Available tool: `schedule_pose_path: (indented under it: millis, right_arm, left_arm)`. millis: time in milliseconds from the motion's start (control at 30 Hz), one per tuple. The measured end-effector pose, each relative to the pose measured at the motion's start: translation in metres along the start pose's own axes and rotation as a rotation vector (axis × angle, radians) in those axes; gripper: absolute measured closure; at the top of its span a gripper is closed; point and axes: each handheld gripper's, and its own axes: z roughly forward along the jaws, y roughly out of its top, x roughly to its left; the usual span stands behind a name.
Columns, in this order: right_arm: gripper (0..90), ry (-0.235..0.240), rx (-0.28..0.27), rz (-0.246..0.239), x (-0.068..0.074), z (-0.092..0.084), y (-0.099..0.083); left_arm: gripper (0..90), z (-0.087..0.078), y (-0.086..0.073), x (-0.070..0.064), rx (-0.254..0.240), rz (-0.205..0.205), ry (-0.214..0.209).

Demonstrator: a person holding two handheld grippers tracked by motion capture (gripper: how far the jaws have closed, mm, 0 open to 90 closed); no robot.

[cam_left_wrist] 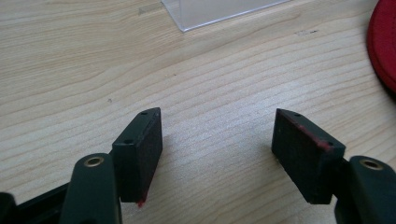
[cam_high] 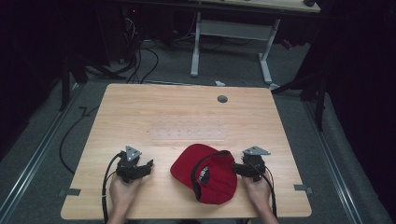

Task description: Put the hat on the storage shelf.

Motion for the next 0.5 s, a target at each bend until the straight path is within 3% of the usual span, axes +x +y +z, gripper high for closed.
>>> schedule_pose_path:
  millis: [500]
  right_arm:
    - [32.4, -0.002, -0.001, 0.003, -0.0002, -0.0001, 0.0001]
  left_arm:
    - [33.2, 0.0, 0.0001, 0.0001, 0.002, 0.0, 0.0]
